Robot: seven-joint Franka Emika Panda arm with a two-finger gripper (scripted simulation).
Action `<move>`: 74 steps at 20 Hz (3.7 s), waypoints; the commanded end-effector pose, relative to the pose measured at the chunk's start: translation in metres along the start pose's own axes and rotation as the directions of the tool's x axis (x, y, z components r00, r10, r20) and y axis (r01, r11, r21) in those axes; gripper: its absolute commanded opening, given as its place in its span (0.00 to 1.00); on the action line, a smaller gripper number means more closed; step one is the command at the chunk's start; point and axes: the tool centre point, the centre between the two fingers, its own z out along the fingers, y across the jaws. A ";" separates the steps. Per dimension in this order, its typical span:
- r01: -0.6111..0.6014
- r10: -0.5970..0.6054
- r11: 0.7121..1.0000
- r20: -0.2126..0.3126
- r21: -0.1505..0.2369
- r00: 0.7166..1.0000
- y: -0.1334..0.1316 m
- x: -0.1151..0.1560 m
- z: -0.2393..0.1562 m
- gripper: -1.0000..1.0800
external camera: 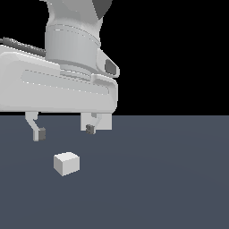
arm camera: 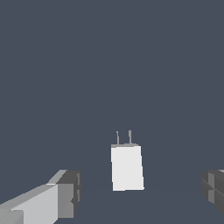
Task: Plug the charger into the wall socket.
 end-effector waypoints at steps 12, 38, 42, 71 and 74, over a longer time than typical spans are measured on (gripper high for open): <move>0.048 -0.048 0.999 -0.012 0.001 0.999 -0.005 -0.003 0.006 0.96; 0.049 -0.049 0.999 -0.011 0.001 0.999 -0.006 -0.011 0.055 0.00; 0.049 -0.049 0.999 -0.011 0.001 0.999 -0.006 -0.011 0.055 0.00; -0.394 0.393 0.917 -0.028 -0.067 0.919 0.095 0.038 -0.025 0.00; -0.404 0.403 0.912 -0.029 -0.069 0.915 0.098 0.038 -0.027 0.00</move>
